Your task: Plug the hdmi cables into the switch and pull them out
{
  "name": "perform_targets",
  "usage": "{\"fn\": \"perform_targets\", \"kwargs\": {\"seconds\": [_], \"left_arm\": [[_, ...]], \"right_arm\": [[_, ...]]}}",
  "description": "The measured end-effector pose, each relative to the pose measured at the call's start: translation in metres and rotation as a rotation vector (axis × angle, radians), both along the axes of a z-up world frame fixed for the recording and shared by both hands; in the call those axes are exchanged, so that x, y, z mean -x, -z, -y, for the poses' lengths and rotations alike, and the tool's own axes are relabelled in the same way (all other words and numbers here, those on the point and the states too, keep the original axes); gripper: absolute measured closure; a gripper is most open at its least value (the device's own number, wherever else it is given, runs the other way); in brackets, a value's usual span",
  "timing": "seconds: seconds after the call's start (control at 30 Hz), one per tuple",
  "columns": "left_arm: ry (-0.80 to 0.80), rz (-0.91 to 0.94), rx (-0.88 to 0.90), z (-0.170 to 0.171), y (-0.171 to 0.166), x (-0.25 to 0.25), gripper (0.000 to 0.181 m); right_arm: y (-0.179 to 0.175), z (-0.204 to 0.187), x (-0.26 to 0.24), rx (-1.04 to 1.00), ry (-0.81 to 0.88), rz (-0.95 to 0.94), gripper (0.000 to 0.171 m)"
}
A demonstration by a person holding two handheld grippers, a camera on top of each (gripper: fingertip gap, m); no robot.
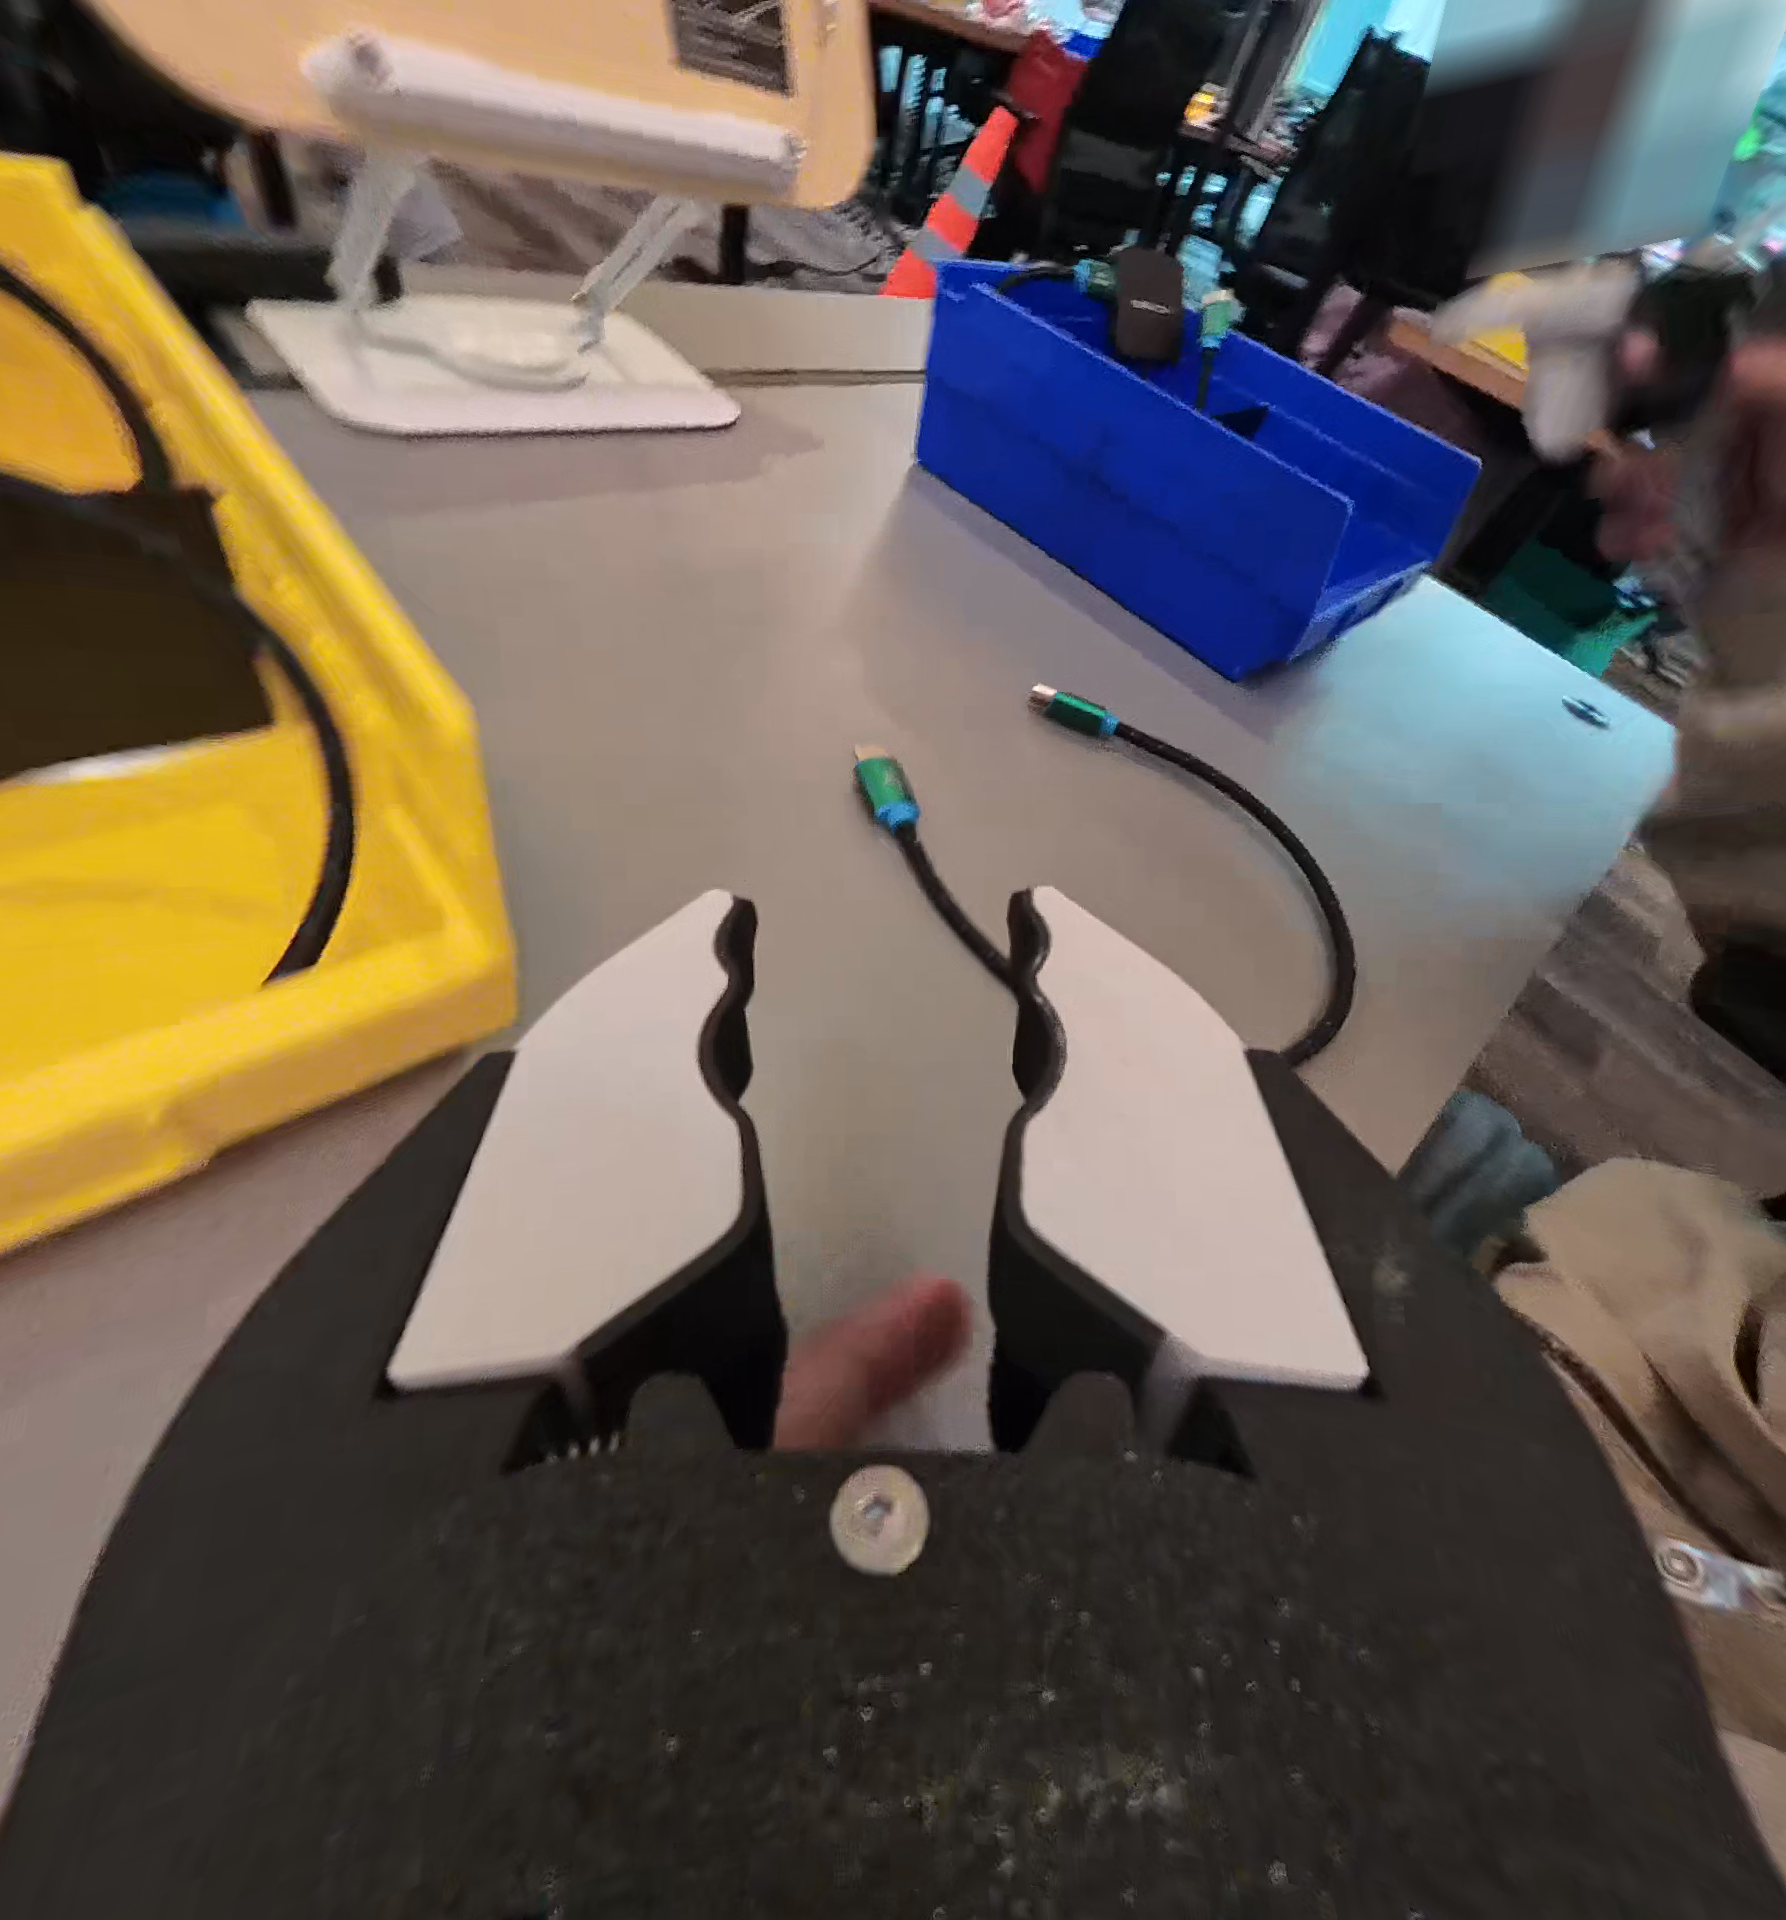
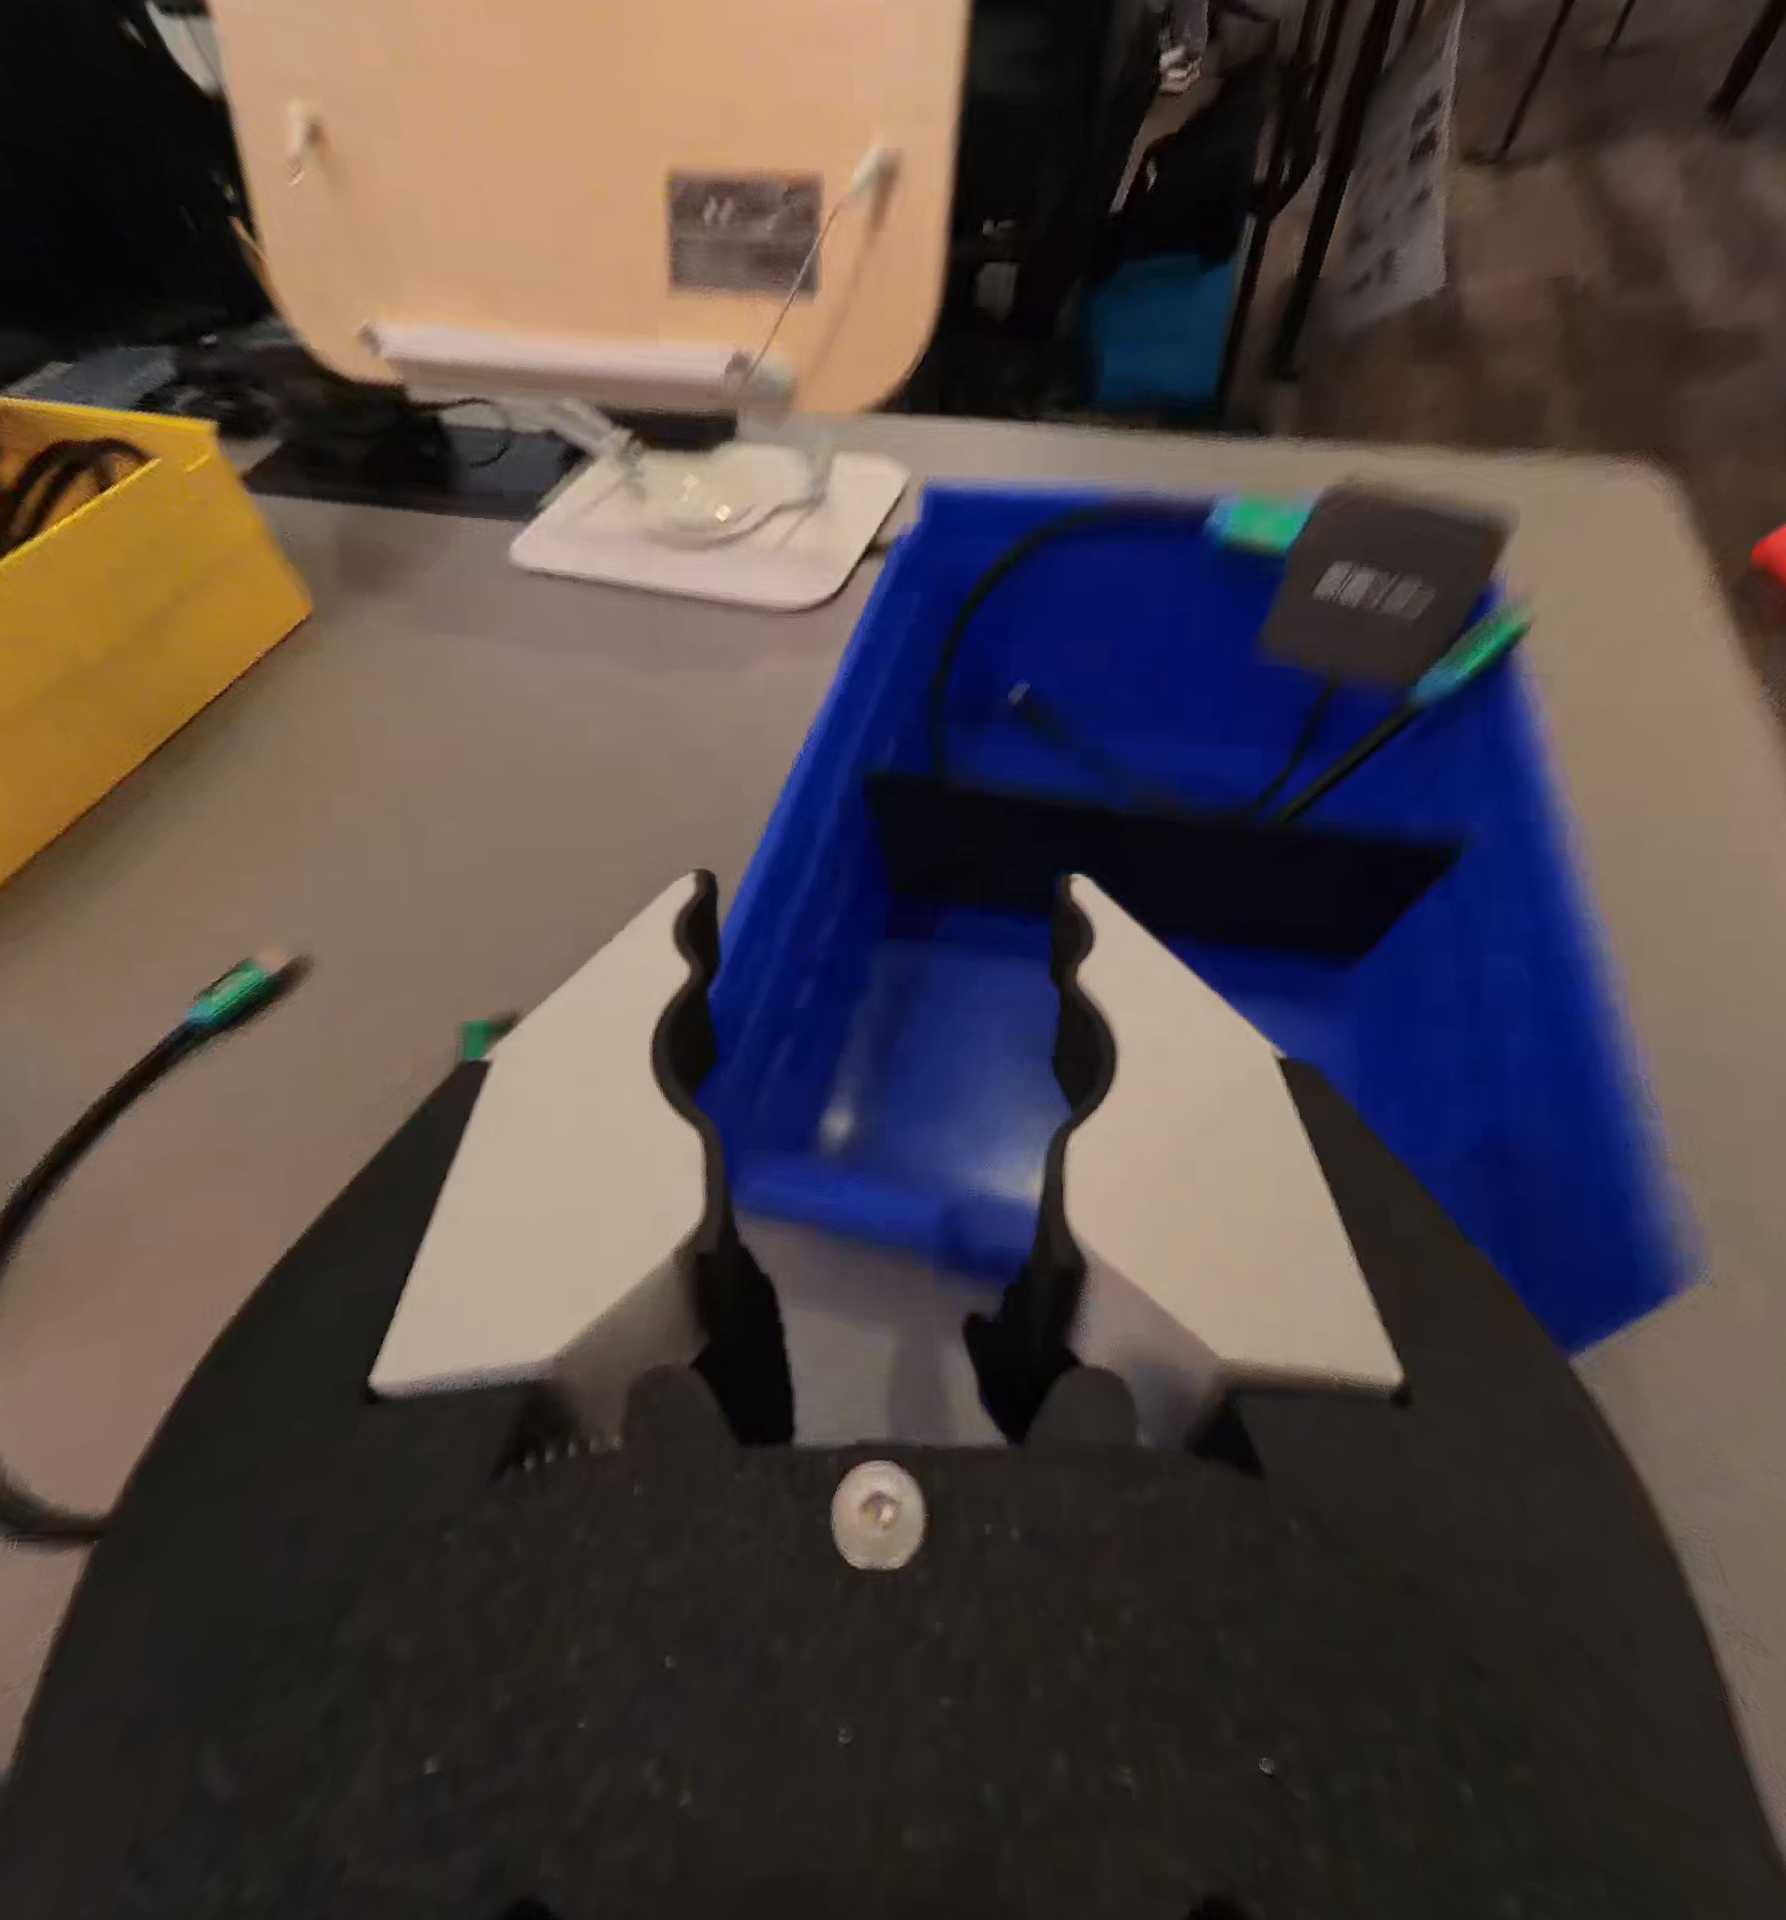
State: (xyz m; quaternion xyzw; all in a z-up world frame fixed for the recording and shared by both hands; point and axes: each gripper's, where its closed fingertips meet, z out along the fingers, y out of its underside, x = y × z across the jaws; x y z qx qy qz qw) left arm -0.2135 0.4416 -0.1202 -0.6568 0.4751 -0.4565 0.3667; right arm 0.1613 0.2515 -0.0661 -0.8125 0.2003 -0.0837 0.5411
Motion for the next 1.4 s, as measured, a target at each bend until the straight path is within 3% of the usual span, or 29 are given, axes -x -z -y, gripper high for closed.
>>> {"fn": "perform_targets", "kwargs": {"seconds": [0.17,0.5,0.63,0.77,0.93,1.07,1.27,1.4], "left_arm": [[-0.172,0.008,-0.002,-0.029,0.020,0.030,0.136],[-0.168,-0.060,-0.013,-0.042,0.032,0.023,0.134],[-0.248,-0.078,-0.031,-0.062,0.024,0.023,0.133],[-0.255,-0.231,-0.117,-0.118,0.003,0.017,0.129],[-0.259,-0.440,-0.130,-0.225,-0.019,-0.017,0.124],[-0.337,-0.605,-0.127,-0.304,-0.011,-0.038,0.133],[-0.362,-0.741,0.017,-0.344,0.031,-0.059,0.130],[-0.380,-0.675,0.113,-0.350,0.040,-0.067,0.138]], "right_arm": [[0.060,0.009,0.094,-0.189,-0.011,-0.100,0.107],[0.071,0.000,0.099,-0.172,-0.070,-0.020,0.111],[0.080,-0.004,0.101,-0.134,-0.093,-0.031,0.112],[0.082,-0.010,0.107,-0.135,-0.129,-0.051,0.112],[0.086,-0.017,0.113,-0.131,-0.179,-0.079,0.112],[0.088,-0.018,0.118,-0.140,-0.203,-0.123,0.112],[0.080,-0.012,0.132,-0.184,-0.295,-0.151,0.115],[0.074,-0.008,0.138,-0.224,-0.345,-0.172,0.117]]}}
